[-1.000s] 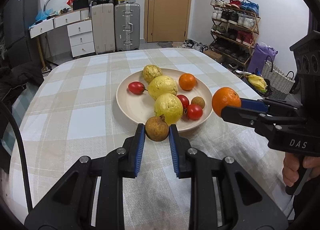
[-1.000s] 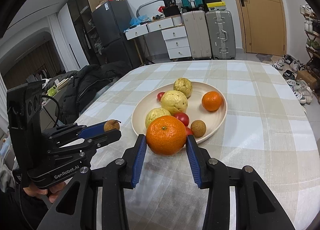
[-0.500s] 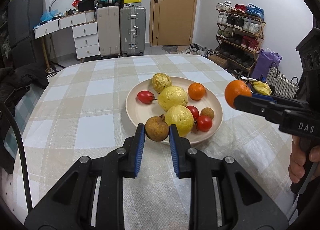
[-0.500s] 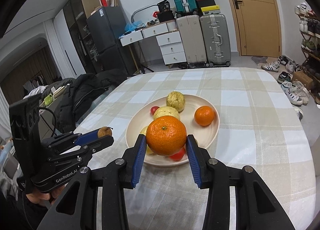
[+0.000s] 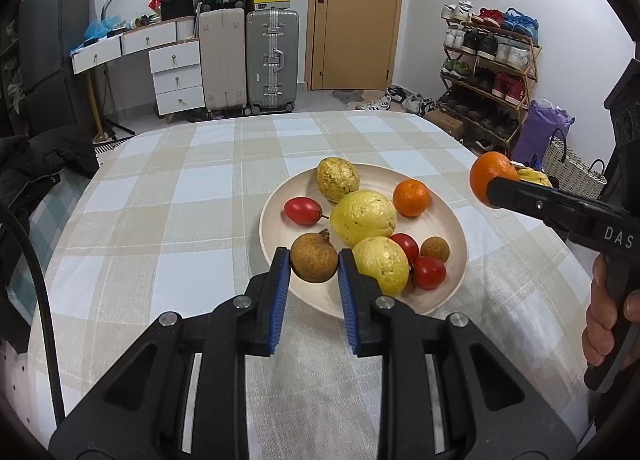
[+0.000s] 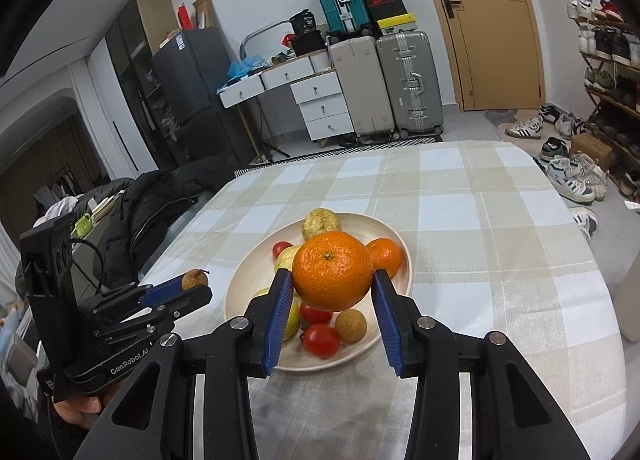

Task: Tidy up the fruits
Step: 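Carry the orange and kiwi over the cream plate with both grippers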

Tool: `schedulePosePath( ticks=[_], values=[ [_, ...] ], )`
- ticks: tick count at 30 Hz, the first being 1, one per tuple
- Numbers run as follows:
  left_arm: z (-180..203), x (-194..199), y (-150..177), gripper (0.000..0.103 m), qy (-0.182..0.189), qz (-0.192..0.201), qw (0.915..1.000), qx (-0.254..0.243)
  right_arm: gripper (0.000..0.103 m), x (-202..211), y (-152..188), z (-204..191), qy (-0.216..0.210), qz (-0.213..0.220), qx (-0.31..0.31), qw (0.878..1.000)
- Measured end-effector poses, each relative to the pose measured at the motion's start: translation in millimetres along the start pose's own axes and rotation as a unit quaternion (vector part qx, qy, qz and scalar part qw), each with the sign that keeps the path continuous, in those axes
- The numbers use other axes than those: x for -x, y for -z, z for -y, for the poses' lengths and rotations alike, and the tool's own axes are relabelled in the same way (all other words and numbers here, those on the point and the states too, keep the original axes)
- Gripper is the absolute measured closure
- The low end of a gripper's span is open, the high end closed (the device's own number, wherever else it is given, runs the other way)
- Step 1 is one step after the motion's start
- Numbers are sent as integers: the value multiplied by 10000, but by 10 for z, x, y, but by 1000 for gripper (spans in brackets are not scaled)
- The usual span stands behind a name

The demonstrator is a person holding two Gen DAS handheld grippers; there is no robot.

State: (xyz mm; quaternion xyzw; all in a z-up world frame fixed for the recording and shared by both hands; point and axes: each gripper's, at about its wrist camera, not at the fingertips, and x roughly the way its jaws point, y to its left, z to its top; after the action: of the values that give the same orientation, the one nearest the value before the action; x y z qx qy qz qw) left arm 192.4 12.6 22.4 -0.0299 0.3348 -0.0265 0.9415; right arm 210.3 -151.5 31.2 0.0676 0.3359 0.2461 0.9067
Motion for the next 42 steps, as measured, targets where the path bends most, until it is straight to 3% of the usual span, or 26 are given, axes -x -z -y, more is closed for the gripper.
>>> schedulePosePath(
  ticks=[20, 42],
  values=[
    [-78, -556, -157, 81, -103, -246, 9996, -29, 61, -496, -27, 232, 84, -472, 0, 9988],
    [-64, -962, -137, 81, -98, -583, 9982, -127, 61, -776, 65, 200, 105, -869, 273, 9958]
  ],
)
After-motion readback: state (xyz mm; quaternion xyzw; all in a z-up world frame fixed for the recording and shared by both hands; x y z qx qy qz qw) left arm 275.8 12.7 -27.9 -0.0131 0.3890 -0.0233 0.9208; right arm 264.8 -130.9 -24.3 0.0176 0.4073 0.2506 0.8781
